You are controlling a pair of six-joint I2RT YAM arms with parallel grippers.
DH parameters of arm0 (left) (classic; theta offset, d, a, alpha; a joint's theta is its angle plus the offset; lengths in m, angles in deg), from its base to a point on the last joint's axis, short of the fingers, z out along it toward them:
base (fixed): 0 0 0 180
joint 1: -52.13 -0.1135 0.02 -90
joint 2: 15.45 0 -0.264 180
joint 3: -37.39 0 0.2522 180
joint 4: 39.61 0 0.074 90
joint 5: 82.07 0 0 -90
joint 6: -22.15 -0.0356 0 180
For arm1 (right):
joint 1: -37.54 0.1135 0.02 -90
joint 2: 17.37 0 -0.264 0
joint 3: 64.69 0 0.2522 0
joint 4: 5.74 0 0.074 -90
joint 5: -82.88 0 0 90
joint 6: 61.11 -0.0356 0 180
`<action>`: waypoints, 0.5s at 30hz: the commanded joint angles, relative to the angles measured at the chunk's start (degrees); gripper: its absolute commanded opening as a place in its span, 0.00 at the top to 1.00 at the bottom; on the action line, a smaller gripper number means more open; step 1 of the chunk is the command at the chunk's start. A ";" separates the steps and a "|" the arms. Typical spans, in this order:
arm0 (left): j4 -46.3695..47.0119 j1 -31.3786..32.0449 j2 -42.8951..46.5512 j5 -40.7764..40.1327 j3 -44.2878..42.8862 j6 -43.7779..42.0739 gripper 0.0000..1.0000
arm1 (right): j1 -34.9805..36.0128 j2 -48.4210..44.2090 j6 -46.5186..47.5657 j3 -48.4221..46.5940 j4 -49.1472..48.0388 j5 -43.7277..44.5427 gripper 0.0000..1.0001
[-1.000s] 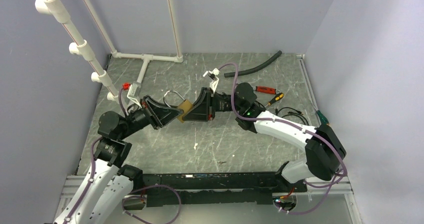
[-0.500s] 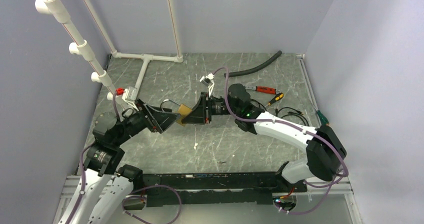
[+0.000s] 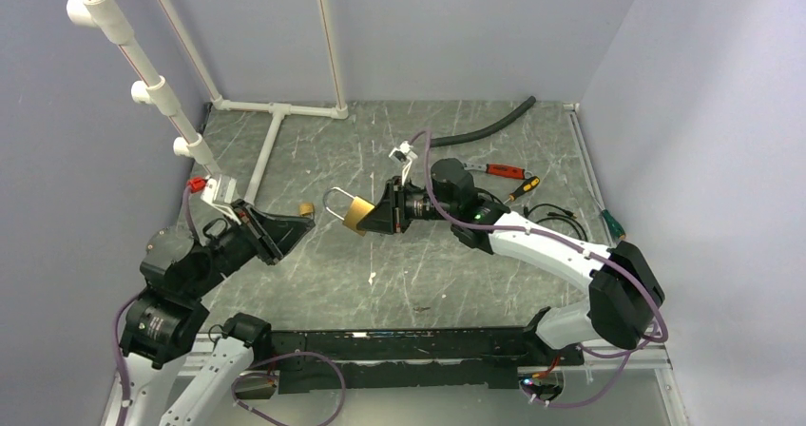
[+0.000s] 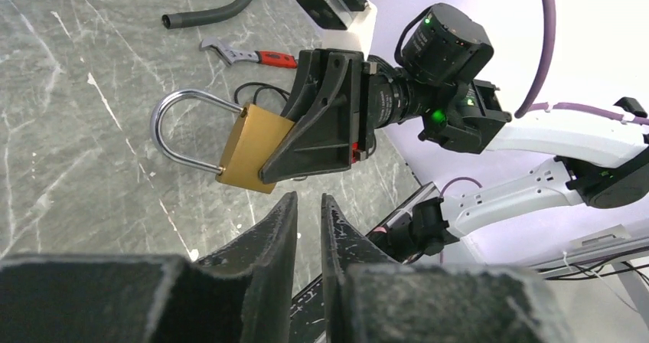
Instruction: Unlock with the key
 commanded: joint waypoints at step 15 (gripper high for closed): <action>15.09 0.05 -9.74 5.62 4.78 3.29 1.00 | 2.94 -5.47 7.94 -3.02 -1.37 -0.45 1.00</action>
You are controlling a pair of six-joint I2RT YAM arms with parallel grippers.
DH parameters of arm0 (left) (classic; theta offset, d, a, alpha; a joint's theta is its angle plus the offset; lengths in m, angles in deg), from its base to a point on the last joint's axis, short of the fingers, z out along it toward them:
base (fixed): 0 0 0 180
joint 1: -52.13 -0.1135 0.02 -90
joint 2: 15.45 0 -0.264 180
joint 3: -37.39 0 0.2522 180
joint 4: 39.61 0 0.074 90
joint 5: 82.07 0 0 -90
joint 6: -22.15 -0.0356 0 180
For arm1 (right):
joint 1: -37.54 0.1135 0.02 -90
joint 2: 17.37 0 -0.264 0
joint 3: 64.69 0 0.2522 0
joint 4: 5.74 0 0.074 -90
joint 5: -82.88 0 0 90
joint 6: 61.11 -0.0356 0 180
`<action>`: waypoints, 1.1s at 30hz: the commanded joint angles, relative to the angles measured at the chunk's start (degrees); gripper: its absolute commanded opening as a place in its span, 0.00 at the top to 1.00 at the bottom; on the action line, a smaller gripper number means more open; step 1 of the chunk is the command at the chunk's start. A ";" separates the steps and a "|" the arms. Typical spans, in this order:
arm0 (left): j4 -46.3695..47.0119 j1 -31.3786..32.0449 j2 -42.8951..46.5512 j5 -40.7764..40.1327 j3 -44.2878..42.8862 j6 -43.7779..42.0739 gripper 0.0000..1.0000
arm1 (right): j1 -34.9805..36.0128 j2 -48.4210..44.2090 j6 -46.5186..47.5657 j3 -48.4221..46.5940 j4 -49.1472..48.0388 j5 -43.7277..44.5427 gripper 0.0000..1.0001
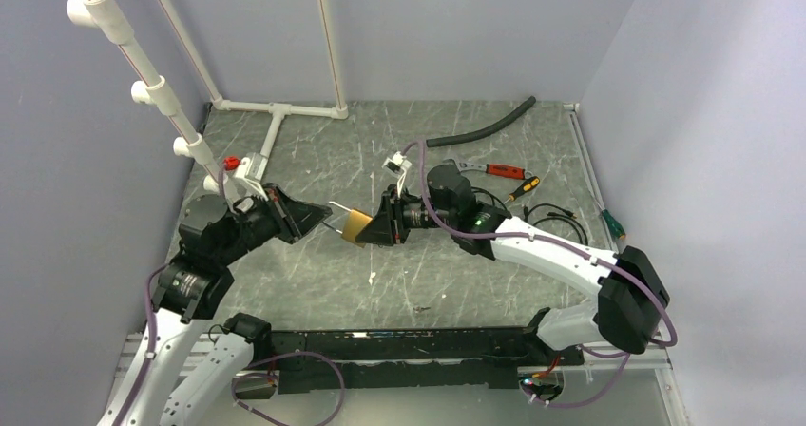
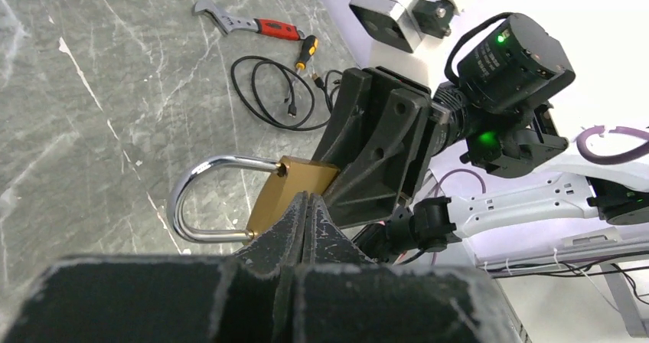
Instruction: Unlock with the key
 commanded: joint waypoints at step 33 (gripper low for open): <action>11.30 0.01 -5.96 -3.01 8.42 0.73 0.53 | 1.98 -3.28 3.10 -6.27 -7.66 -6.65 1.00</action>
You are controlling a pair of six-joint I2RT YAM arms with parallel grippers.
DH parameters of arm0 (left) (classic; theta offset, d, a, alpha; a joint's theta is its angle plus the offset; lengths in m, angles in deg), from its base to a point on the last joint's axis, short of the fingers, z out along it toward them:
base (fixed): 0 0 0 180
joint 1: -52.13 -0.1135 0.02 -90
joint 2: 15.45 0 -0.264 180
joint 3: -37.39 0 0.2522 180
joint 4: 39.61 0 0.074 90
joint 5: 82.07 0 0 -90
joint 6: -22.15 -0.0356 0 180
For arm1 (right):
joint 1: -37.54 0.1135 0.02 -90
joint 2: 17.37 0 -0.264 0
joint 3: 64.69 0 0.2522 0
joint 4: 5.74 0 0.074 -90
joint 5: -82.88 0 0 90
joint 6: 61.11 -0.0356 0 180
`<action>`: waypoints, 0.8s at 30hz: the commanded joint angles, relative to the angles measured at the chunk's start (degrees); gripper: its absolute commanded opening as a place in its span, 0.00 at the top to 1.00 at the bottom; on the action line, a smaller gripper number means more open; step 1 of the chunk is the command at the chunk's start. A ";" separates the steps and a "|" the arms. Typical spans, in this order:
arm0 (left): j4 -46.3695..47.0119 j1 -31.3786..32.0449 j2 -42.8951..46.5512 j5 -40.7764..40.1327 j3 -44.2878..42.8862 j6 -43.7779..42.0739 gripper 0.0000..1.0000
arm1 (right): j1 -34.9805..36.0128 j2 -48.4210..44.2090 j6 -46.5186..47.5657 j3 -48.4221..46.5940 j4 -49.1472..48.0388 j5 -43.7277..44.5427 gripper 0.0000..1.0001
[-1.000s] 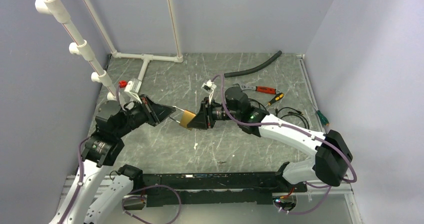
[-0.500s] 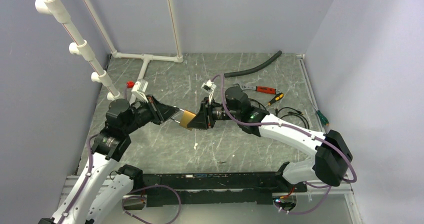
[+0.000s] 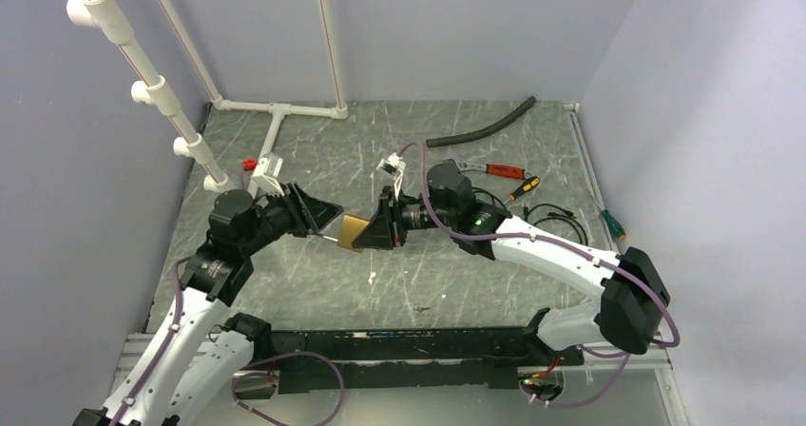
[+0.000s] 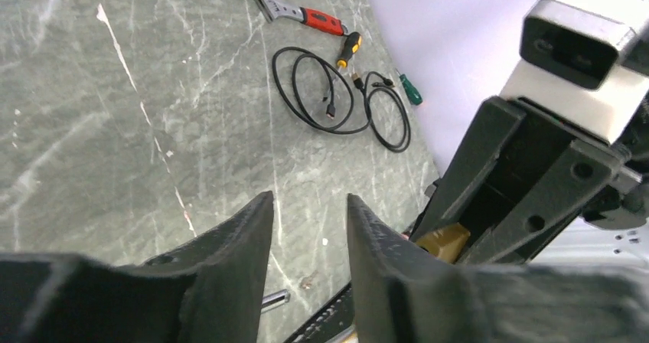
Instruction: Unlock with the key
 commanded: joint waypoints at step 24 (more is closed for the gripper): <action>-7.47 0.02 1.92 1.57 -0.44 -2.71 0.21 | 0.97 -5.04 3.07 -4.78 -9.58 -12.29 1.00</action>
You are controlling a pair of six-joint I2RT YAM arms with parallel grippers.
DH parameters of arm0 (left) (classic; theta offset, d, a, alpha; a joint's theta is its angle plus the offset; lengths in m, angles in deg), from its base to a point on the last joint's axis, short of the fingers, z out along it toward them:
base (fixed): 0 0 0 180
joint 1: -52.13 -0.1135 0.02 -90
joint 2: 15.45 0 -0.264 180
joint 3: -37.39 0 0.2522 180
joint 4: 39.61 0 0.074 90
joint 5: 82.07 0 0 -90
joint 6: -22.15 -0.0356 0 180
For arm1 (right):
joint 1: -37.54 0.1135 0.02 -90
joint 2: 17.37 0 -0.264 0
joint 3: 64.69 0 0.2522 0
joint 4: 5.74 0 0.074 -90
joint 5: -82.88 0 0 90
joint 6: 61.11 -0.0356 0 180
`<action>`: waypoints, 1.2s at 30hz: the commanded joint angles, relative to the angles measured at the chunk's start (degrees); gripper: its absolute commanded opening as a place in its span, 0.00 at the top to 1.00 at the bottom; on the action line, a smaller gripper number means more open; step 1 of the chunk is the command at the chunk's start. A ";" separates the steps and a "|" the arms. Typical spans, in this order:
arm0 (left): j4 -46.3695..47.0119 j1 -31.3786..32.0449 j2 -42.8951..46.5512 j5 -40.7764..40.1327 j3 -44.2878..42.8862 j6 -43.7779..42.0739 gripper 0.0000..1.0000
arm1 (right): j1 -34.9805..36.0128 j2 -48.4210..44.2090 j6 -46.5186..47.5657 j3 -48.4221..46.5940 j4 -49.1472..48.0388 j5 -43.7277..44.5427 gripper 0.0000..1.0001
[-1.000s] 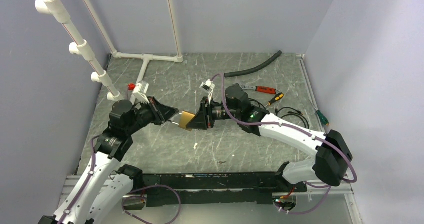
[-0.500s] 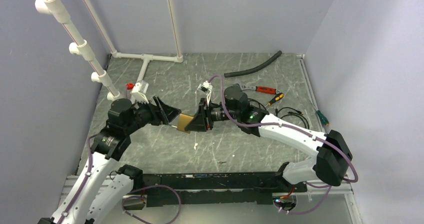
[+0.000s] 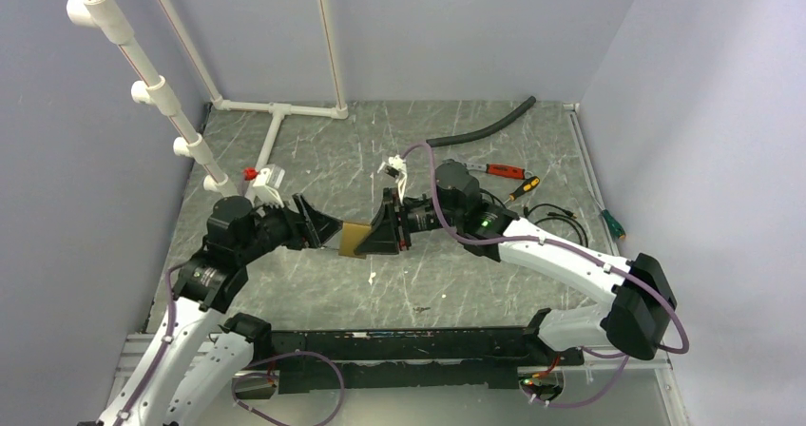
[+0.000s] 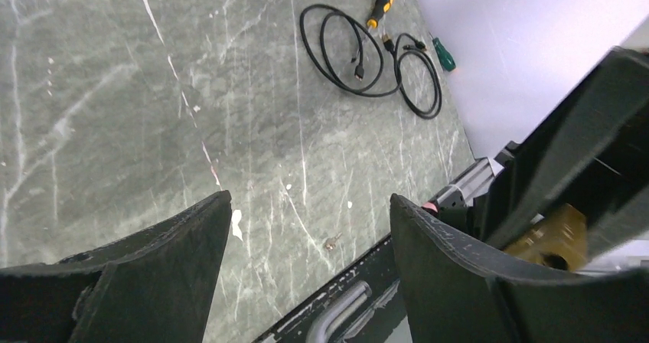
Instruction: Unlock with the key
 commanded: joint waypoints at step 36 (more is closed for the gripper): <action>-0.86 0.02 0.93 4.49 1.16 3.12 0.22 | 0.16 -2.28 0.48 -4.82 -16.81 3.00 1.00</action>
